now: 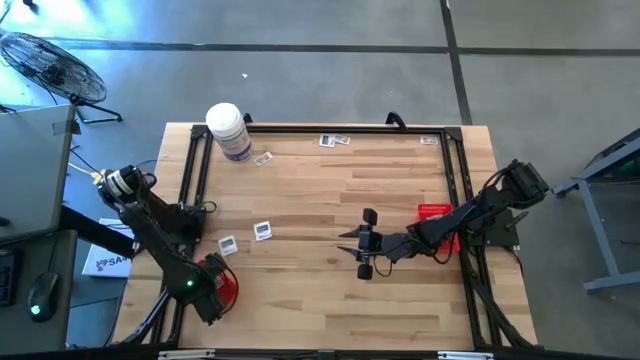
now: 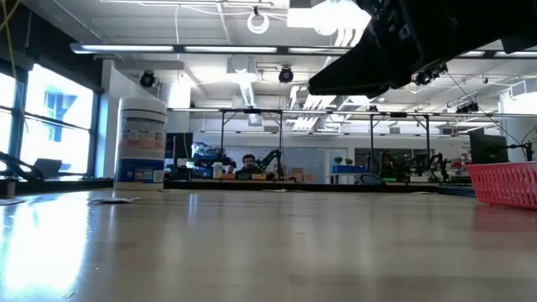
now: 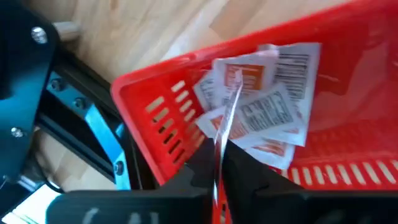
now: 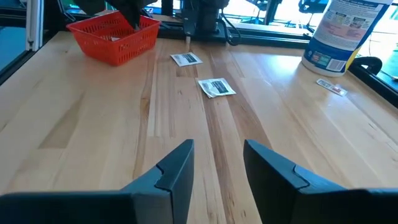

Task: Pick & Place First Aid Supplies
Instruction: Put the ointment pack into the left red bin, then put the towelette pack into the right red bin

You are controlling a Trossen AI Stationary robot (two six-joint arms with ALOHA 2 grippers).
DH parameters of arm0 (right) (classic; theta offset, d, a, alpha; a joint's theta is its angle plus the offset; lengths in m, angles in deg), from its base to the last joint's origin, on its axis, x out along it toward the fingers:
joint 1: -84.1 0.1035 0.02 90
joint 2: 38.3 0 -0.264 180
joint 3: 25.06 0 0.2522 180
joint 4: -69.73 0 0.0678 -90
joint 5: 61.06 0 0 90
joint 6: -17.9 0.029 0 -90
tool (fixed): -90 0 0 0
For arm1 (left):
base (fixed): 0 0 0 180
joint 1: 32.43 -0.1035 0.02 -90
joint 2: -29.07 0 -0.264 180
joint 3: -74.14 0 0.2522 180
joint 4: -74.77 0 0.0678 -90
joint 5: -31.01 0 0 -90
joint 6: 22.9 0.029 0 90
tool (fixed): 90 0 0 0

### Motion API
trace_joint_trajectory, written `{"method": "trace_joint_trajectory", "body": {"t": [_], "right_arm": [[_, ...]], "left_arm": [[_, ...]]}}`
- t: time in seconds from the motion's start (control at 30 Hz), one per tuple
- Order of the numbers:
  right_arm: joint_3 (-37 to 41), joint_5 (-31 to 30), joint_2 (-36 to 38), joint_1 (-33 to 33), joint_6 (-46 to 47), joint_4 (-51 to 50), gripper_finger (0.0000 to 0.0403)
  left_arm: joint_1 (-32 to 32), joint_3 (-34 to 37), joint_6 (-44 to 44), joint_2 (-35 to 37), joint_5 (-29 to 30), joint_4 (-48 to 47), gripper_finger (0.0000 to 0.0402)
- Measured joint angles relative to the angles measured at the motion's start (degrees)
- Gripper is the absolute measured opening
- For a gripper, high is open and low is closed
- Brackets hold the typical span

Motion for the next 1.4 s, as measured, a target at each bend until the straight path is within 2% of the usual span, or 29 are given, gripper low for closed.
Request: {"method": "trace_joint_trajectory", "body": {"t": [0.3,0.43,0.6,0.67,0.73,0.8,0.9,0.93,1.0,1.13,1.3,1.4], "right_arm": [[0.00,0.02,0.00,-0.02,0.02,0.00,0.0134],[0.00,0.00,0.00,0.00,0.00,0.01,0.0135],[0.00,0.02,0.00,-0.26,0.28,0.02,0.0134],[0.00,0.07,0.00,-0.56,0.47,0.02,0.0134],[0.00,0.24,0.00,-0.71,0.57,0.02,0.0134],[0.00,0.24,0.00,-0.76,0.57,0.02,0.0135],[0.00,0.24,0.00,-0.74,0.59,0.02,0.0134],[0.00,0.24,0.00,-0.74,0.59,0.02,0.0134],[0.00,0.02,0.00,-0.72,0.59,0.02,0.0134],[0.00,-2.97,0.00,-0.74,0.50,0.02,0.0135],[0.00,-2.13,0.00,-0.96,1.39,1.34,0.0134],[0.00,-2.38,0.00,-0.98,0.47,2.53,0.0135]], "left_arm": [[-0.01,0.08,0.89,-0.01,-2.75,2.46,0.0132],[-0.03,-1.91,3.92,-0.05,-2.12,2.83,0.0148],[-0.01,-10.22,5.20,-0.05,3.35,-3.26,0.0149],[0.01,-14.24,5.94,-0.05,7.21,-6.75,0.0149],[0.01,-17.69,8.82,-0.05,14.34,-9.78,0.0149],[-0.01,-19.94,13.28,-0.03,24.80,-10.32,0.0149],[-0.17,-20.35,17.84,-0.03,44.30,-8.81,0.0150],[-0.70,-19.82,17.92,0.00,49.31,-8.09,0.0150],[-1.98,-17.64,17.31,0.01,55.56,-6.02,0.0150],[-5.57,-11.80,17.51,-0.03,62.15,-1.00,0.0150],[-12.29,-5.17,18.12,-0.05,62.41,6.18,0.0150],[-16.14,-1.43,20.32,-0.05,60.41,11.80,0.0150]]}}
